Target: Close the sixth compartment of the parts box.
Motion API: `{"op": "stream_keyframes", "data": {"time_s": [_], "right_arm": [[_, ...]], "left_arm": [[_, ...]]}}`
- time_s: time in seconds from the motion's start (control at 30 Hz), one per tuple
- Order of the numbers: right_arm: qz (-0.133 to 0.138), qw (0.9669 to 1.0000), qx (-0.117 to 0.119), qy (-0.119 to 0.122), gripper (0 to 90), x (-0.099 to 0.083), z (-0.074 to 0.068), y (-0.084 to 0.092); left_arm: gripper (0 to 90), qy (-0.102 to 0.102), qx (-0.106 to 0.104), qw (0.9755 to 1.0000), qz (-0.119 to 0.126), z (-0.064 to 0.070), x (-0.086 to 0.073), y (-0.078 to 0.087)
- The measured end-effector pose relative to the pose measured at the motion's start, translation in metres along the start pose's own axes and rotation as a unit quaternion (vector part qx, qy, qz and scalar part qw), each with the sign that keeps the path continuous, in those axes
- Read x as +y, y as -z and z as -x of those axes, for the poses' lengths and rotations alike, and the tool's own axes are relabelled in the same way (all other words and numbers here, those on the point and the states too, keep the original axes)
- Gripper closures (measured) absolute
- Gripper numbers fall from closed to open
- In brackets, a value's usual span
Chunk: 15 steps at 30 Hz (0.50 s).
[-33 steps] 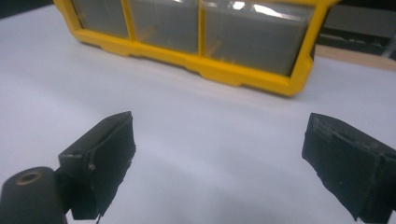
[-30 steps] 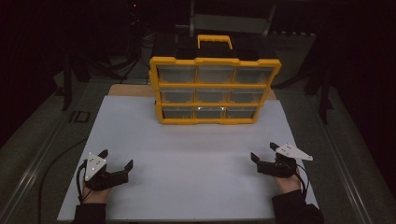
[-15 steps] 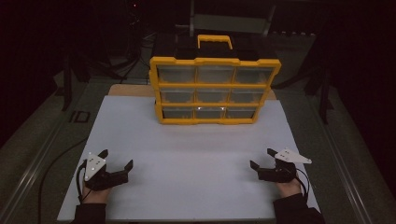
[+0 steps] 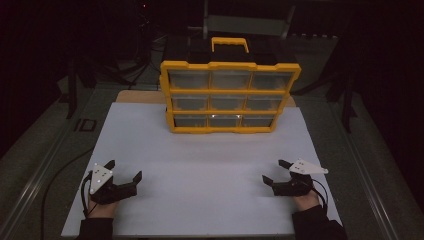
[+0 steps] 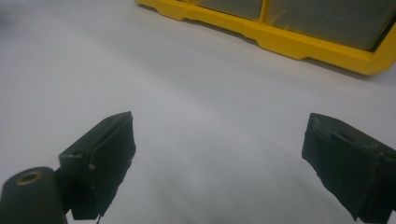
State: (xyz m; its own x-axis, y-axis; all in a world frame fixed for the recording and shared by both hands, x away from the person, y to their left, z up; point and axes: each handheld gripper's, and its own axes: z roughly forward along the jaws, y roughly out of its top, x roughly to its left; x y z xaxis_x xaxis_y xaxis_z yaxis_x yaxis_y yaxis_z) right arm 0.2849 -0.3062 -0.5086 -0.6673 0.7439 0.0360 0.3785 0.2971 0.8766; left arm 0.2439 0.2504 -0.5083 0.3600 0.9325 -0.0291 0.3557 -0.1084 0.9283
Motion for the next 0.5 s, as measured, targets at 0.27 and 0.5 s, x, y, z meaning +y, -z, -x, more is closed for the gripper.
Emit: {"op": "stream_keyframes", "data": {"time_s": [0.27, 0.5], "right_arm": [[-0.009, 0.9999, -0.004, 0.006, 9.6, 0.0007, -0.0013, -0.0017], [-0.014, 0.9999, -0.005, 0.008, 9.6, 0.0009, -0.0025, -0.0033]], "left_arm": [[0.0, 0.001, -0.003, 1.0, -0.003, -0.0001, -0.0012, -0.0012], [0.0, 0.002, -0.006, 1.0, -0.003, -0.0001, -0.0015, -0.0019]]}}
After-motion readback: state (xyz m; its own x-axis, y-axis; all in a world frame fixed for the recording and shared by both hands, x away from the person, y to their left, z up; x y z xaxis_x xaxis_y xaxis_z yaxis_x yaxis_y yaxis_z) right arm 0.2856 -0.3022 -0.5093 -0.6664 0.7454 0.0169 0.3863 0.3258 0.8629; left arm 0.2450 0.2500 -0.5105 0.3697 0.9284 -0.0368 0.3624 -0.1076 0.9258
